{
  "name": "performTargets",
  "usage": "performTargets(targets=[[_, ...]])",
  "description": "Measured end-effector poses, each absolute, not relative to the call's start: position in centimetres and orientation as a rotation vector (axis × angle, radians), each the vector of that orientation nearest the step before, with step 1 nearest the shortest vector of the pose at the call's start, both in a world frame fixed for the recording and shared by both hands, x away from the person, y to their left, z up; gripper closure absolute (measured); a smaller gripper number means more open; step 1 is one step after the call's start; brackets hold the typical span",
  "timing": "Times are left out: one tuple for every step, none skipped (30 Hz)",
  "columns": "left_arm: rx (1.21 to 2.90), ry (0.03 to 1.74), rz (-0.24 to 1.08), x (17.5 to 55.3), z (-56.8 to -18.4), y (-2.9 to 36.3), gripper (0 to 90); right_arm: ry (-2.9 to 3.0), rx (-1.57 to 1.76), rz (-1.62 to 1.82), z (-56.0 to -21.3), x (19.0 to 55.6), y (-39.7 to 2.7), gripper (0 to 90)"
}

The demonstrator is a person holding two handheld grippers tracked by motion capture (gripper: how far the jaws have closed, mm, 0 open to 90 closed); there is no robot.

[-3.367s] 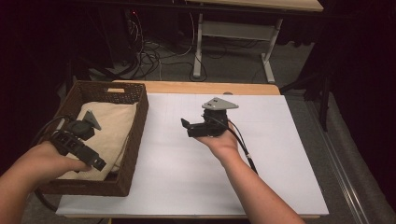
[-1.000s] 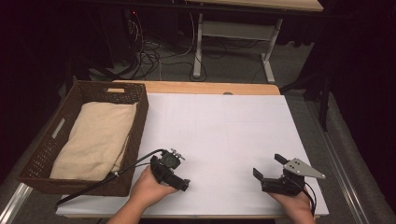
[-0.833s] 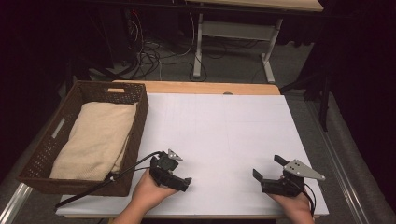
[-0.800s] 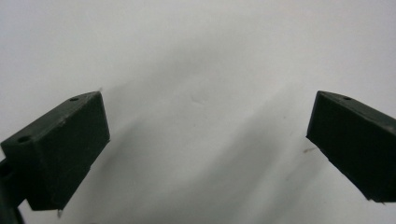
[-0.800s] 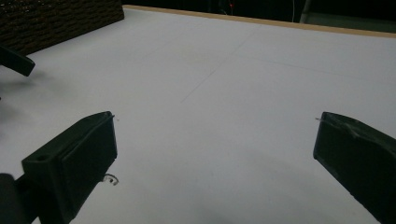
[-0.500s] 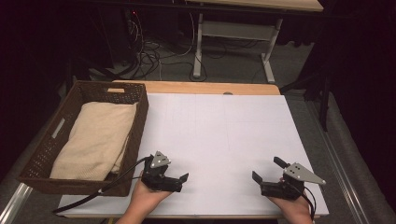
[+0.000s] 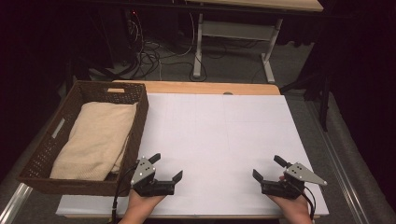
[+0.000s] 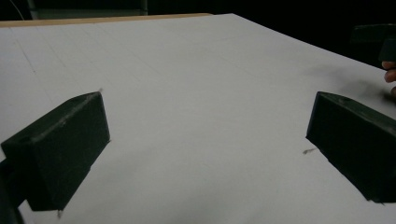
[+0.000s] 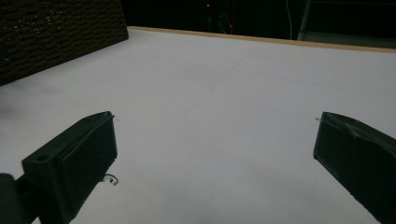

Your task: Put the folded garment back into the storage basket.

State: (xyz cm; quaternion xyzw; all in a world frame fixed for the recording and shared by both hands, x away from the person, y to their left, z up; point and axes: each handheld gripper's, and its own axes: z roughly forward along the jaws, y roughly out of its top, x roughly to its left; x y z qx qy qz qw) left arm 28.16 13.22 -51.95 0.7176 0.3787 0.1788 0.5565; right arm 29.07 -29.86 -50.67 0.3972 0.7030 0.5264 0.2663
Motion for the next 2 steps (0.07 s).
performTargets(targets=[[1.694,0.894,0.422,28.16,-51.95,13.22,0.0,1.894,1.074,1.423,-50.69,29.11,-29.89,0.0],[1.696,0.887,0.422,28.15,-51.96,13.21,0.0,1.894,1.074,1.423,-50.69,29.11,-29.89,0.0]])
